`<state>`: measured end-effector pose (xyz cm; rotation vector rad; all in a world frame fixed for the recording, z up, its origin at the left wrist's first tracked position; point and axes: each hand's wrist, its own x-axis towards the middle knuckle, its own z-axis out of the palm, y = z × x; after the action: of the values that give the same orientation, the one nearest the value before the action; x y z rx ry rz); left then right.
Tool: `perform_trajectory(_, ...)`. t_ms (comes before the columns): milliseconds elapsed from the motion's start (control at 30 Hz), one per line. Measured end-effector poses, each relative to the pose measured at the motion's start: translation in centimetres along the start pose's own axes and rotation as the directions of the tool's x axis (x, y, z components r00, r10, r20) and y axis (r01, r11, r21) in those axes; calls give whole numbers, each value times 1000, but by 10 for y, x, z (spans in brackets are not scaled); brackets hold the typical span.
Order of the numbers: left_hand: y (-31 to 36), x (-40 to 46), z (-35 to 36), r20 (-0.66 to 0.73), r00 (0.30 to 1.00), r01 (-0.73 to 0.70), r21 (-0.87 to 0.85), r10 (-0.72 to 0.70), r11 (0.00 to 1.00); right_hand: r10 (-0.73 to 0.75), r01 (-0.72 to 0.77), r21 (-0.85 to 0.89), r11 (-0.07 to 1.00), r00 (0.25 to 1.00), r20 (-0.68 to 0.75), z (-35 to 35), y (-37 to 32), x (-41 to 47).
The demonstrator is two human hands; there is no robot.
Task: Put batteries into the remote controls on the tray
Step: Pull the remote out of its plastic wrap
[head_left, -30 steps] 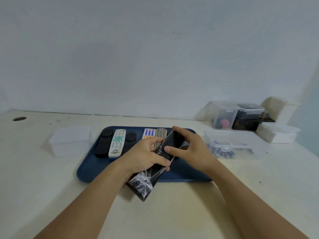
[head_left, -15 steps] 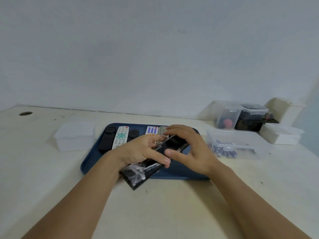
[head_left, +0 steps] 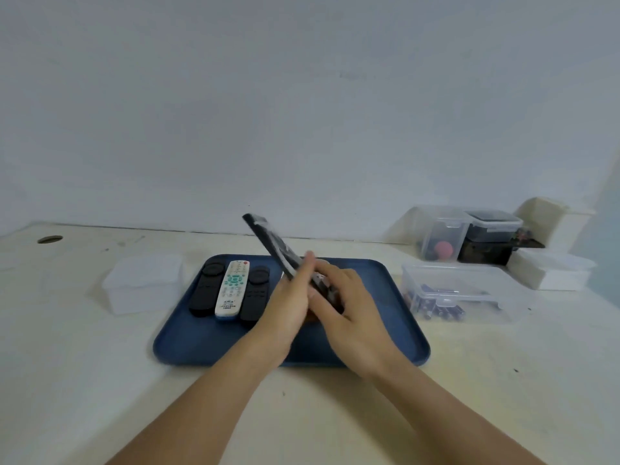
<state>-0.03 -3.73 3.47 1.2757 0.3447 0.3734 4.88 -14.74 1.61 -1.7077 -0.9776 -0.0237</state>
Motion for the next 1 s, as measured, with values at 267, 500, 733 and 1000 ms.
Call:
perform_trajectory(267,3,-6,-3,2,993,115,-17,-115,993,-127,124,-149,981,992,-13,-7,4,5)
perform_trajectory(500,-8,-7,8,-63,993,107,93,-101,990,-32,26,-71,997,996,-83,2,9,8)
perform_trajectory(733,-10,-2,12,-146,985,108,113,-91,988,-7,13,43,999,993,-122,1,5,11)
perform_trajectory(1000,5,0,-1,-2,966,252,-202,-258,946,303,-302,45,952,912,-277,-66,27,41)
